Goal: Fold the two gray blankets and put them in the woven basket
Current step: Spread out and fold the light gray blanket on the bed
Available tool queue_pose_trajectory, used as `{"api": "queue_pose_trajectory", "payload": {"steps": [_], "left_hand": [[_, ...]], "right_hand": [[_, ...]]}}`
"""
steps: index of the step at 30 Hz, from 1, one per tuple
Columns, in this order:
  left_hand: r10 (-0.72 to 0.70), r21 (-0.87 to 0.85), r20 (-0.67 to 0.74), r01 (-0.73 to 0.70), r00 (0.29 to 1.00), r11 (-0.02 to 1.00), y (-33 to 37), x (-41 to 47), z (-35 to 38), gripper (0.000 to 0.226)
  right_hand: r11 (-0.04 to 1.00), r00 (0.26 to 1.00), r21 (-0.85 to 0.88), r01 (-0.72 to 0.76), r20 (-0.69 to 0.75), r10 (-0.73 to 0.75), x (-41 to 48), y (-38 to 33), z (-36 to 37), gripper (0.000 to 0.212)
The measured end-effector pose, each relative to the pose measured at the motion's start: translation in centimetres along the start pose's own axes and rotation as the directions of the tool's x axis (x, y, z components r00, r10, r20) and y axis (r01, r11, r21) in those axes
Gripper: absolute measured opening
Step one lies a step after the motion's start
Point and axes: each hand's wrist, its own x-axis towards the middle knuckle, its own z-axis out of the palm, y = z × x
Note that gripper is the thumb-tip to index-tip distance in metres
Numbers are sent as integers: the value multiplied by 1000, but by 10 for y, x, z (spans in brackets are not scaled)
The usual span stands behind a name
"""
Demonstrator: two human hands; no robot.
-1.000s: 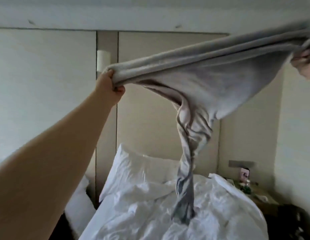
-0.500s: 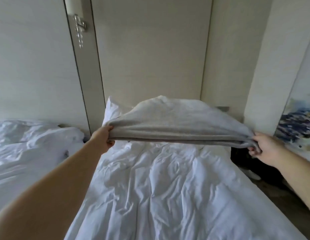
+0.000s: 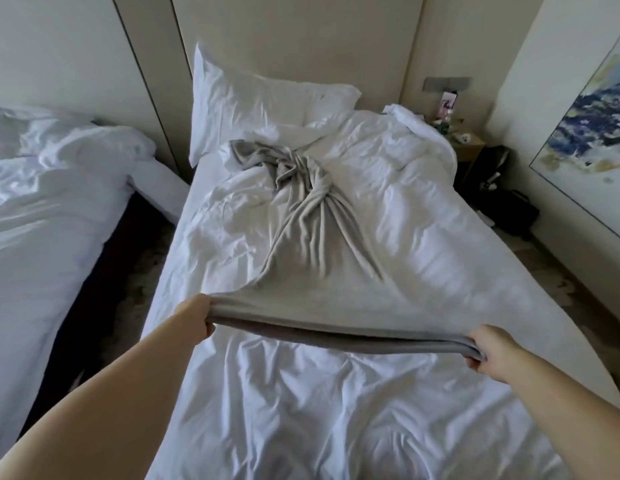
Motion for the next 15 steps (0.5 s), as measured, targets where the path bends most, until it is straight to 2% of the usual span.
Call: {"api": "queue_pose_trajectory", "payload": {"steps": [5, 8, 12, 15], "left_hand": [[-13, -18, 11, 13, 1000, 1000, -39, -3, -18, 21], [54, -80, 10, -53, 998, 995, -61, -28, -31, 31], [158, -151, -63, -166, 985, 974, -84, -69, -66, 35], [248, -58, -108, -255, 963, 965, -122, -102, -92, 29]], "right_hand": [[1000, 999, 18, -12, -31, 12, -16, 47, 8, 24], [1000, 1000, 3, -1, -26, 1, -33, 70, -1, 22], [993, 993, -1, 121, -17, -121, -62, 70, -34, 21], [975, 975, -38, 221, -11, -222, -84, 80, -61, 21]]}}
